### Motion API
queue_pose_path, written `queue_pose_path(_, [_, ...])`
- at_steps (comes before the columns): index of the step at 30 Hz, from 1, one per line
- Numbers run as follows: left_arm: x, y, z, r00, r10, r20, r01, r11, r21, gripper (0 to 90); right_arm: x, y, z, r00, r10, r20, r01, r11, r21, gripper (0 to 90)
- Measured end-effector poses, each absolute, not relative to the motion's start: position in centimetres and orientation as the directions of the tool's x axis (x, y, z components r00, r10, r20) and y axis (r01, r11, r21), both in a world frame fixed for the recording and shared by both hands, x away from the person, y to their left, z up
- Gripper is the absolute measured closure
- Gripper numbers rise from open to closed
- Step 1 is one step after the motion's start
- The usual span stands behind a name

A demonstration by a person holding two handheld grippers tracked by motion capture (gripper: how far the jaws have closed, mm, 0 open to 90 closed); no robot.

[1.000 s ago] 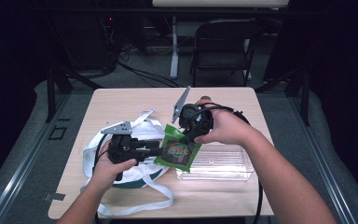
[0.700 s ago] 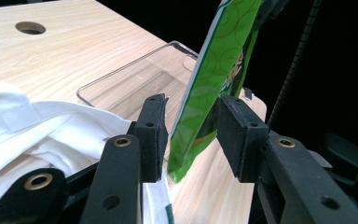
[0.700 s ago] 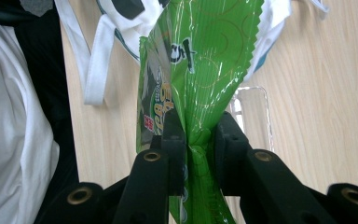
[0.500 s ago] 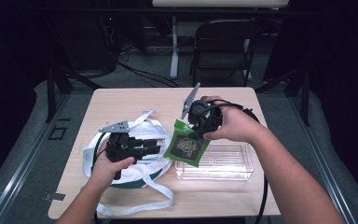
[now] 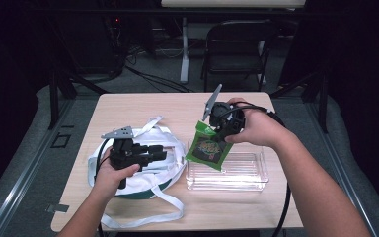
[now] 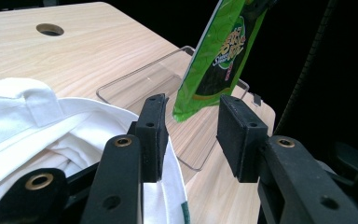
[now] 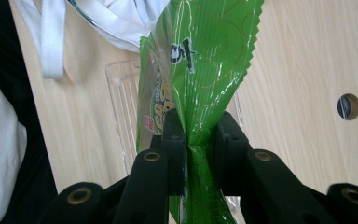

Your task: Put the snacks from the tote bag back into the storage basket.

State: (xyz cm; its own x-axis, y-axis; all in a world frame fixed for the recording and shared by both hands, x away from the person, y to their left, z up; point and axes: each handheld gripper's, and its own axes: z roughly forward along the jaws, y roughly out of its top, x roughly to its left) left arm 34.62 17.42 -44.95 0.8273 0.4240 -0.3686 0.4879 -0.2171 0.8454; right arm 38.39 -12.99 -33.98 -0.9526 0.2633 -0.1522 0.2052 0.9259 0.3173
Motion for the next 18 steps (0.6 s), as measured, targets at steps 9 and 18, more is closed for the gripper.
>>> queue_pose_path(9, [34.7, 17.8, -45.0, 0.822, 0.437, -0.366, 0.489, -0.212, 0.846, 62.4, 39.2, -13.3, -34.7, -0.947, 0.279, -0.162, 0.220, 0.926, 0.306, 77.0])
queue_pose_path(18, [34.9, 18.2, -45.2, 0.813, 0.450, -0.369, 0.497, -0.206, 0.843, 62.4, 40.3, -13.0, -35.3, -0.945, 0.279, -0.168, 0.223, 0.930, 0.291, 76.9])
